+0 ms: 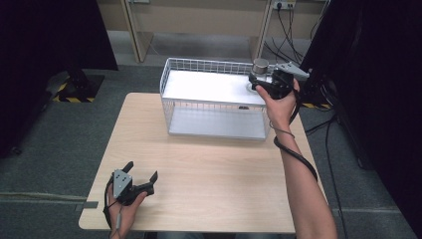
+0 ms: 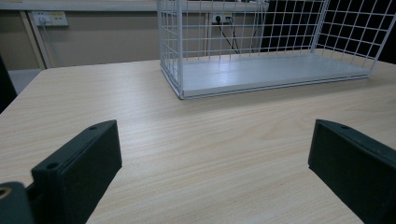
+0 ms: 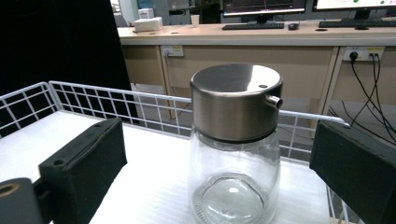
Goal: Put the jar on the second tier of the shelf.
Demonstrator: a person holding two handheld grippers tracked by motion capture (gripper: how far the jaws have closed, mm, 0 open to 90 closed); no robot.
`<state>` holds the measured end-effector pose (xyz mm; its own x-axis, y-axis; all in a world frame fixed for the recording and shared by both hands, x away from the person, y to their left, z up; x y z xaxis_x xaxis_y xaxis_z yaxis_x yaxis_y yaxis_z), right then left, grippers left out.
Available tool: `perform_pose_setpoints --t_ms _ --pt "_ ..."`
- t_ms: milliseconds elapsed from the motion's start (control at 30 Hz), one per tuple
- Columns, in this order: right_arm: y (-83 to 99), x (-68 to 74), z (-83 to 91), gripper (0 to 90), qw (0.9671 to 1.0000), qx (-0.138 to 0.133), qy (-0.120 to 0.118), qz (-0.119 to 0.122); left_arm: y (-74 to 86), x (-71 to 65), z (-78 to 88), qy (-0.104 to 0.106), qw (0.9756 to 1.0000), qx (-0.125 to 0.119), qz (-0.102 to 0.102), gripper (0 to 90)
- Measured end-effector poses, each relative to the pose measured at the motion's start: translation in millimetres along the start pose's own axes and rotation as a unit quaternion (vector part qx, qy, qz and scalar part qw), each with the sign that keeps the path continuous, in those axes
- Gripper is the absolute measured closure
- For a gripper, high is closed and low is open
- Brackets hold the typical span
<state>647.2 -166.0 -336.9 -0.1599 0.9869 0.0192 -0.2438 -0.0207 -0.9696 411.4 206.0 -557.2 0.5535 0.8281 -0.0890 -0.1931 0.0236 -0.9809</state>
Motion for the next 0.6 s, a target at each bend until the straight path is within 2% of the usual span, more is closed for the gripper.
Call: perform_pose_setpoints --t_ms 600 --pt "12.5 5.7 20.3 3.6 0.9998 -0.006 -0.021 0.002 0.1 -0.2 -0.1 -0.001 1.0000 0.001 -0.002 2.2"
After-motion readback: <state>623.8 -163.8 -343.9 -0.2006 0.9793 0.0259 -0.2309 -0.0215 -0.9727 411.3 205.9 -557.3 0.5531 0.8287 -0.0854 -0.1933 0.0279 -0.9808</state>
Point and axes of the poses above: each handheld gripper's, and its own axes: z roughly backward along the jaws, y roughly out of its underside, x roughly to its left, the point moved 10 cm from there along -z, roughly forward along the jaws, and after that the axes turned 14 degrees about y, right-handed, at the moved point
